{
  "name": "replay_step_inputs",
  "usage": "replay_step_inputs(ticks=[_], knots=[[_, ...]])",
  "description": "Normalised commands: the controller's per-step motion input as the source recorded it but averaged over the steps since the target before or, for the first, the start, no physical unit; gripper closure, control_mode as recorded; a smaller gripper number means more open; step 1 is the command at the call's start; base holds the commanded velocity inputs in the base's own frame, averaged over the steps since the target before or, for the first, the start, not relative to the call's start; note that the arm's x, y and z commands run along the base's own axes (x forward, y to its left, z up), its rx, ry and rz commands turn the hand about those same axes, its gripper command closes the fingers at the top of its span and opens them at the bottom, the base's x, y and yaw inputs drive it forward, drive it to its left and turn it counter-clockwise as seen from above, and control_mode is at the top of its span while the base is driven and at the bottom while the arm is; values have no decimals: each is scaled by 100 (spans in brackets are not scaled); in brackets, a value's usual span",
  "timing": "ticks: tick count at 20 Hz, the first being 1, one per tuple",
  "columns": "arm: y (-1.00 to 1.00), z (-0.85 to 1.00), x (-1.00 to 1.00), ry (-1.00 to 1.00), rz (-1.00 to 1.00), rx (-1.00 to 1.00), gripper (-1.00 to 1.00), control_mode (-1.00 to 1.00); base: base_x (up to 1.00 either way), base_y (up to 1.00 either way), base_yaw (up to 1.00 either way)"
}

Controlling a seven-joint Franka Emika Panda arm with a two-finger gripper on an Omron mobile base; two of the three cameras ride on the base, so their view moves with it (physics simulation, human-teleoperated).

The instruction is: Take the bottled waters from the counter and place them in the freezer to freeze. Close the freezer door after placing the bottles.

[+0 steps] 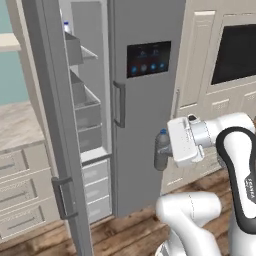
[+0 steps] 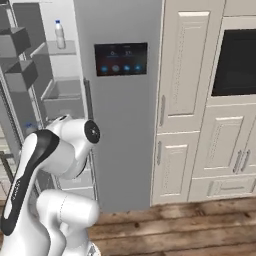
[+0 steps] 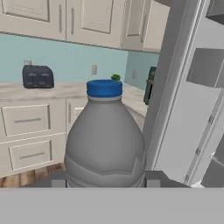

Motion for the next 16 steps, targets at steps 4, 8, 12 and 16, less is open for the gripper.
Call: replay_step_inputs(ticks=[4, 8, 12, 16], knots=[[0, 0, 0, 0, 0, 0, 100, 100, 66, 17, 46], [0, 0, 0, 0, 0, 0, 100, 100, 26, -3, 9], [0, 0, 0, 0, 0, 0, 100, 100, 51, -8, 0], [0, 0, 0, 0, 0, 0, 100, 100, 64, -1, 0]])
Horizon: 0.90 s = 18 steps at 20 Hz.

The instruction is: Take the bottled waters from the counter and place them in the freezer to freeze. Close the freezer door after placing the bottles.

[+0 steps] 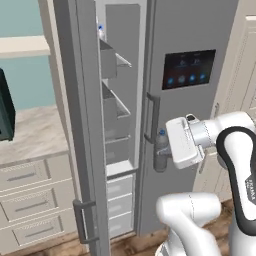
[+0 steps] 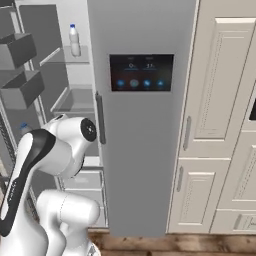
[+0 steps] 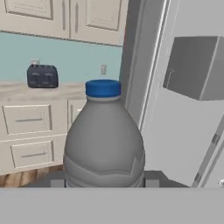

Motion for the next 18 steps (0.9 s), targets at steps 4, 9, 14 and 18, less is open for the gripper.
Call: replay_step_inputs(ticks=[4, 9, 14, 18], knots=[[0, 0, 0, 0, 0, 0, 100, 100, 84, -3, 0], [0, 0, 0, 0, 0, 0, 100, 100, 80, -1, 0], [0, 0, 0, 0, 0, 0, 100, 100, 32, 0, 0], [0, 0, 0, 0, 0, 0, 100, 100, -1, 21, 0]])
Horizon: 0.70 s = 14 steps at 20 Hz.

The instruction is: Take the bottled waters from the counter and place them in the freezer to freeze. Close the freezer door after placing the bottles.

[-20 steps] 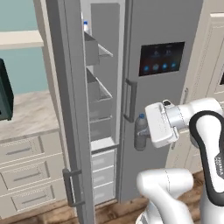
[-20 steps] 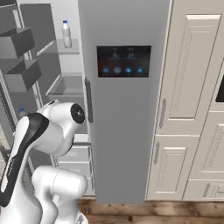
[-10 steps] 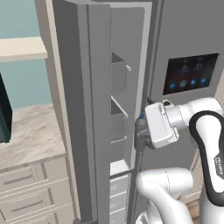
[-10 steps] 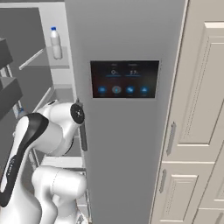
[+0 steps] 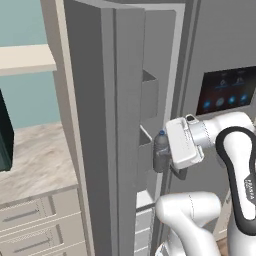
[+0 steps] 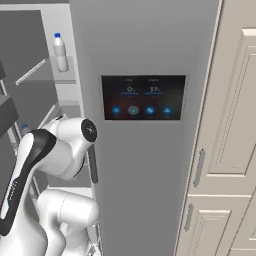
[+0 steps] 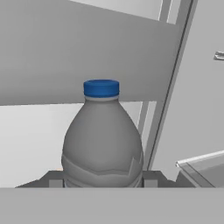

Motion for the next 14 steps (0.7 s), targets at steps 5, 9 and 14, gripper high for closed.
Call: replay_step_inputs(ticks=[5, 9, 14], knots=[[0, 0, 0, 0, 0, 0, 100, 100, -2, 15, 0], [0, 0, 0, 0, 0, 0, 100, 100, 44, 0, 0], [0, 19, -3, 0, -2, 0, 100, -100, 13, 0, 0]])
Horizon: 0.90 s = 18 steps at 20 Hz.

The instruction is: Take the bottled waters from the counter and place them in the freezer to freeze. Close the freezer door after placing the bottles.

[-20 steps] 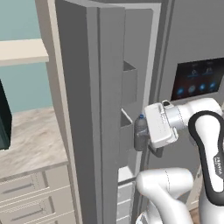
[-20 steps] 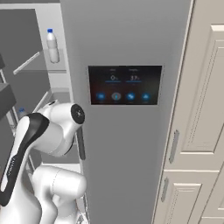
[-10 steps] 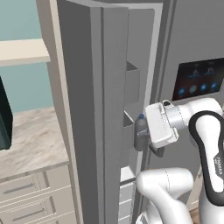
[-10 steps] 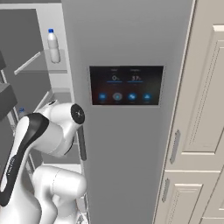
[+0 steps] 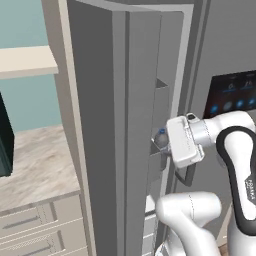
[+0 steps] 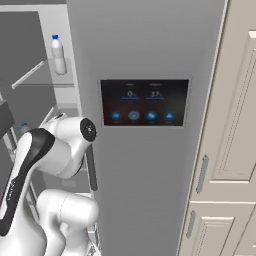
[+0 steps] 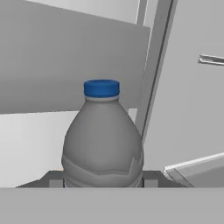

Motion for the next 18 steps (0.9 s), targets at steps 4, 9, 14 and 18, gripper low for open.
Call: replay_step_inputs(ticks=[4, 9, 14, 18], knots=[[0, 75, -34, -10, -12, 0, 100, -100, 0, 0, 0], [0, 90, -26, -11, -15, 1, 100, -100, 0, 0, 0], [-9, 94, -11, -3, -11, 11, 100, -100, 0, 0, 0], [-14, 92, 0, 1, -6, 21, 100, -100, 0, 0, 0]])
